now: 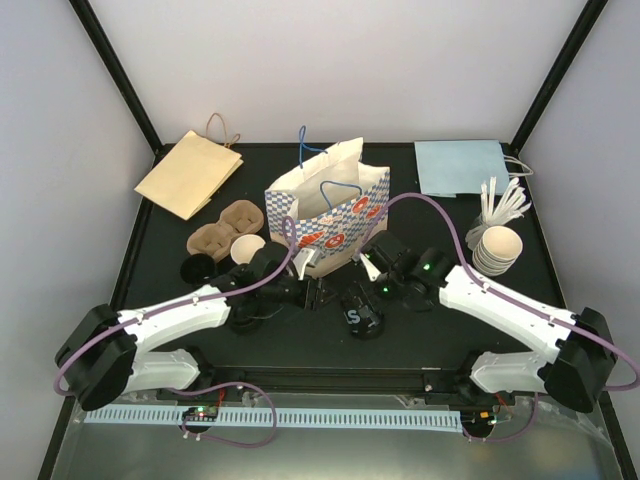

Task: Pack the takeout coffee

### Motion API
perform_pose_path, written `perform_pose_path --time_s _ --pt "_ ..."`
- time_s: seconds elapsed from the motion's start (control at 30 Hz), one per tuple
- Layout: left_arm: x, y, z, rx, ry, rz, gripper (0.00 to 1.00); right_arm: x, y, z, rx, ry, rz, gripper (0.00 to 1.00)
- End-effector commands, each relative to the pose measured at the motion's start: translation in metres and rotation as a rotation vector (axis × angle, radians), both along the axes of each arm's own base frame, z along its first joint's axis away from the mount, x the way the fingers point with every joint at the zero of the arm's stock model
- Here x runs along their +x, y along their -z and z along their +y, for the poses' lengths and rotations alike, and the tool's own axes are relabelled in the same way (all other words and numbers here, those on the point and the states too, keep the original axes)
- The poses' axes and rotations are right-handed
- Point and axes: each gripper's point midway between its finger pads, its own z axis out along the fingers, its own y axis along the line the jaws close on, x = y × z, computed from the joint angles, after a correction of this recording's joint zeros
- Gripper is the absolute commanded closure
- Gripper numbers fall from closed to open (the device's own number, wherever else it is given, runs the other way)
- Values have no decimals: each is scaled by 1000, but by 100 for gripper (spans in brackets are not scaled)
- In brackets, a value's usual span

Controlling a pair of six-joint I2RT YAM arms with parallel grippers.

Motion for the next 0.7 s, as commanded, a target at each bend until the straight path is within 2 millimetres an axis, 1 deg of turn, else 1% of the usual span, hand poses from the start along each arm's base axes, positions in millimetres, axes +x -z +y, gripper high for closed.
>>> perform_pose_path --time_s 0.0,0.17,0.27,0.37,0.6,0.67 --pt "-4 -8 -6 -46 50 -19 41 8 1 14 50 -33 -12 4" --pt "-6 -12 -2 -41 58 -56 40 -8 7 8 23 -70 60 0" --pt "-7 -9 1 -26 54 -51 40 -6 9 3 -4 -41 56 0" --pt "-10 -6 1 -26 65 -39 42 -3 11 1 -3 -19 42 3" --pt "-18 4 5 -15 64 14 45 -10 18 7 69 -21 55 6" --pt "-18 8 8 -8 41 30 46 -8 20 8 80 -11 48 8"
